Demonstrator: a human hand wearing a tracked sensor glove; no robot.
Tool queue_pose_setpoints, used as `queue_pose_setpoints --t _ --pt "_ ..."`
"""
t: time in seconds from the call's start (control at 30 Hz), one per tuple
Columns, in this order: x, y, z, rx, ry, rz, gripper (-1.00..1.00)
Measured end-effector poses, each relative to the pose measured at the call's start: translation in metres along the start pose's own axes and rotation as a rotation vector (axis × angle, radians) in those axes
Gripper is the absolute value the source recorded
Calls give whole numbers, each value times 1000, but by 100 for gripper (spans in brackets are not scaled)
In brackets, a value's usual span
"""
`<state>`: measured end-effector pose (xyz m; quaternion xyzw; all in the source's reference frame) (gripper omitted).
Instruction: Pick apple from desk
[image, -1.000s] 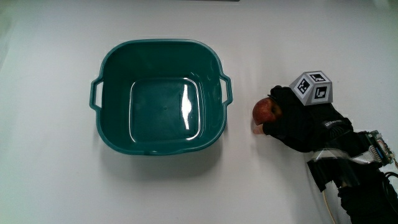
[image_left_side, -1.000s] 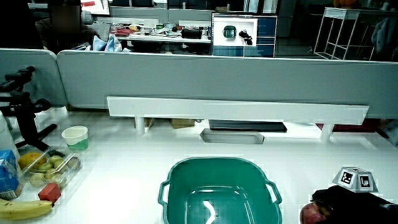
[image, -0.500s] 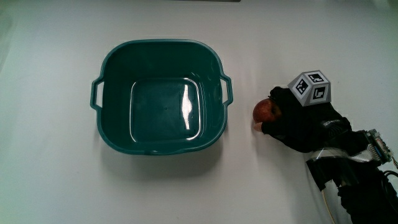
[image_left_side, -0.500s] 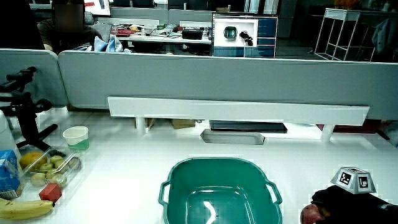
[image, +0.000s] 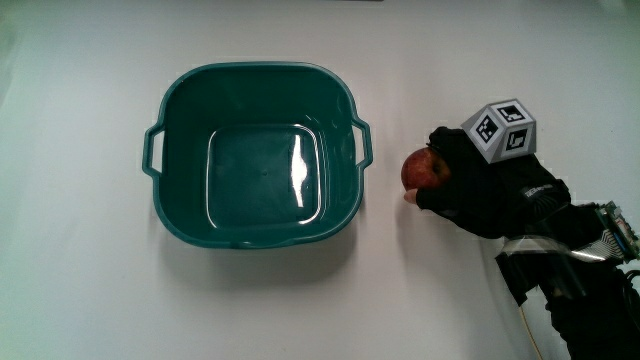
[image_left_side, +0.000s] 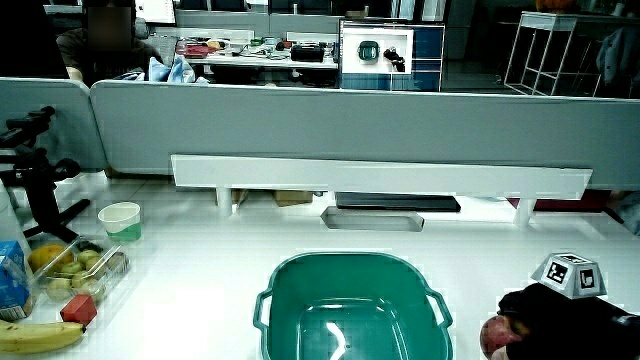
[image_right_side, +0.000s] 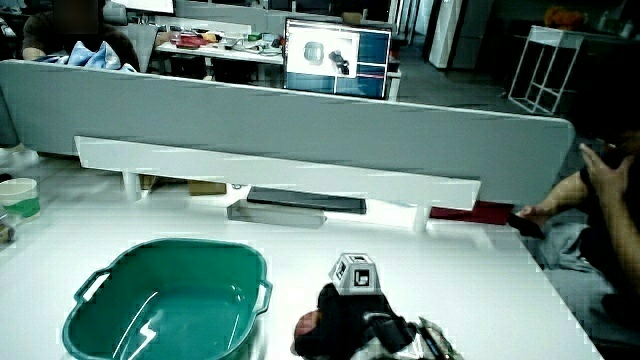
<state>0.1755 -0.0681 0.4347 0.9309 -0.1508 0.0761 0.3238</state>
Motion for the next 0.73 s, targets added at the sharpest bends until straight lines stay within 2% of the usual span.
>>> queue_pose_setpoints --t 0.07,0.1,0.2,0.23,0.3,0.33,0.37,0.47,0.53,0.57,0.63,0.67,0.7,0.73 --pt "-3 -2 8 34 1 12 100" --pt "-4 -2 11 47 -18 7 100" --pt "-19 -10 31 64 12 47 100" --pt "-20 -9 33 74 -8 50 100" --pt "-26 -10 40 82 8 60 100" --pt "-27 -8 41 100 -2 57 100" --pt "-32 -8 45 97 0 73 100" --pt "-46 -9 56 134 -14 84 100" --pt "-56 -9 62 142 10 117 100" --pt "-61 -7 63 125 27 144 100" --pt "-72 -8 69 141 38 171 100" --pt "-79 -9 71 166 -11 146 100" --pt "-82 -6 71 158 16 169 100" --pt "-88 -6 73 156 14 186 100"
